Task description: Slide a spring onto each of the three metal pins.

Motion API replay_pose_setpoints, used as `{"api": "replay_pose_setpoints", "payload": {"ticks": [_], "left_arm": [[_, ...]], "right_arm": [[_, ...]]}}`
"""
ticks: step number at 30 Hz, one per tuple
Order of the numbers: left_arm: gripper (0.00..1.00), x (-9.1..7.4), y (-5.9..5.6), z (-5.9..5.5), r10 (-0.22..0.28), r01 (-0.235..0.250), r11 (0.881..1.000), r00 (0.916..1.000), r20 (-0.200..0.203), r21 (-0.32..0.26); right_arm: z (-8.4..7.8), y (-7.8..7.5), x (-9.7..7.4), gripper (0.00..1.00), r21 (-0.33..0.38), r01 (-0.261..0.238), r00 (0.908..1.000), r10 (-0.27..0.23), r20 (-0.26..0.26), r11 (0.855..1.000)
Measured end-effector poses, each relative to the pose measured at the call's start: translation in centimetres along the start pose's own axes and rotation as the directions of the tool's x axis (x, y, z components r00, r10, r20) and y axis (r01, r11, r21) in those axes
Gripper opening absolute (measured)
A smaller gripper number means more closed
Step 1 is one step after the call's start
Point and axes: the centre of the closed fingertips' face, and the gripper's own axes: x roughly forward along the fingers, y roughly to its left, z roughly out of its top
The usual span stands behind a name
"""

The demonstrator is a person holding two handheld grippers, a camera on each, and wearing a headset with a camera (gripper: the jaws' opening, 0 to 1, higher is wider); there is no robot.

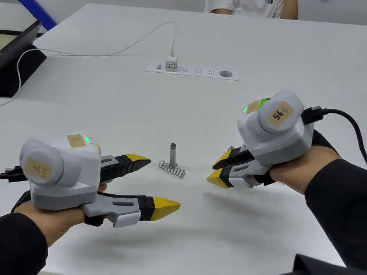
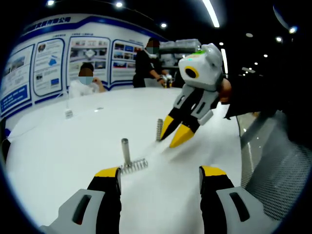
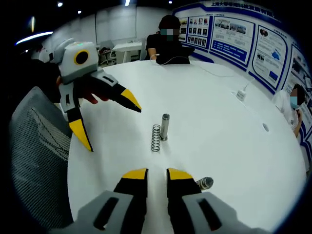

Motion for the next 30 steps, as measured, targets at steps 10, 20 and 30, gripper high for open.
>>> {"api": "replay_pose_setpoints", "payload": {"ticks": [10,20,30], "left_arm": [[0.66,0.0,0.0,-0.1,0.0,0.0,1.0,1.0,-0.002,0.001],[0.65,0.0,0.0,-0.2,0.001,-0.001,1.0,1.0,-0.005,0.0],[0.65,-0.2,-0.1,-0.4,0.002,-0.002,1.0,0.9999,-0.015,0.0]], "right_arm": [[1.5,0.6,2.2,0.16,-0.004,-0.013,0.9996,0.013,0.026,1.0],[1.7,0.7,4.1,0.16,0.001,-0.01,0.9999,0.01,0.012,1.0],[1.7,0.4,5.3,0.16,0.03,-0.002,1.0,0.002,0.009,1.0]]}}
